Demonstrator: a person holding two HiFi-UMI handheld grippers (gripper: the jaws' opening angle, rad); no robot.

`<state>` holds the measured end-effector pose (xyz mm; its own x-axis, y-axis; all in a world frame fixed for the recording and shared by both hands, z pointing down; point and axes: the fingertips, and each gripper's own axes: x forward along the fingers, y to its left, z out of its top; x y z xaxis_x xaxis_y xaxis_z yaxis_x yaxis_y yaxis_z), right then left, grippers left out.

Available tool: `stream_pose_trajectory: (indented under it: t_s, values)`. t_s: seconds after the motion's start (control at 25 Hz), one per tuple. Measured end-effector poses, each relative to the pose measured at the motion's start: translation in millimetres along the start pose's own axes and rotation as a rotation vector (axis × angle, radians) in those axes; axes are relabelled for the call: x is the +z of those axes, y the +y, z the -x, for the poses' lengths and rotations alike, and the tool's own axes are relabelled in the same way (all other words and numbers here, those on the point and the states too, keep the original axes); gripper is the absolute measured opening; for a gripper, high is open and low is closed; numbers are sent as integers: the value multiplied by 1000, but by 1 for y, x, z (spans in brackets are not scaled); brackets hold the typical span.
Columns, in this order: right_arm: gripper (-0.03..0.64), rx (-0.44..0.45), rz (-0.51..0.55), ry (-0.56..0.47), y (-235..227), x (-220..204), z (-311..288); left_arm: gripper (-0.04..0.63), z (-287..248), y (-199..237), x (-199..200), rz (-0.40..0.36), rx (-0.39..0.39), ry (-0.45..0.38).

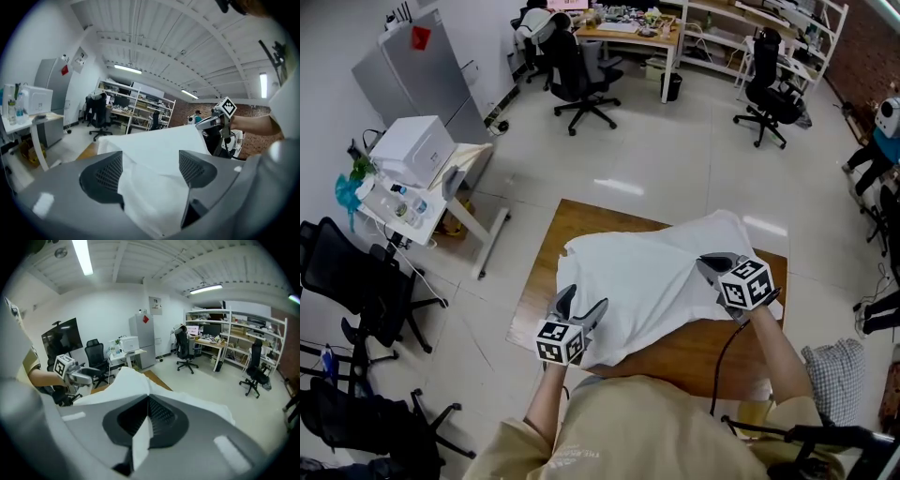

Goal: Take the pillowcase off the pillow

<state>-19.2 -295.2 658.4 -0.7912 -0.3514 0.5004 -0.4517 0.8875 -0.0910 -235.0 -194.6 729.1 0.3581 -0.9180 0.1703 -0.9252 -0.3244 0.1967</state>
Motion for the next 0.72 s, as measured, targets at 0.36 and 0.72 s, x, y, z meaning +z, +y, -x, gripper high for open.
stream_pose_trajectory:
  t_s: [0.36,0.72]
  values:
    - [0,3,-74,-28,11,8,12,374,-12,4,-96,250,-166,203]
    - [0,-79,-104,10,4,-11,9,78,-36,-25,-113,413,-338,289]
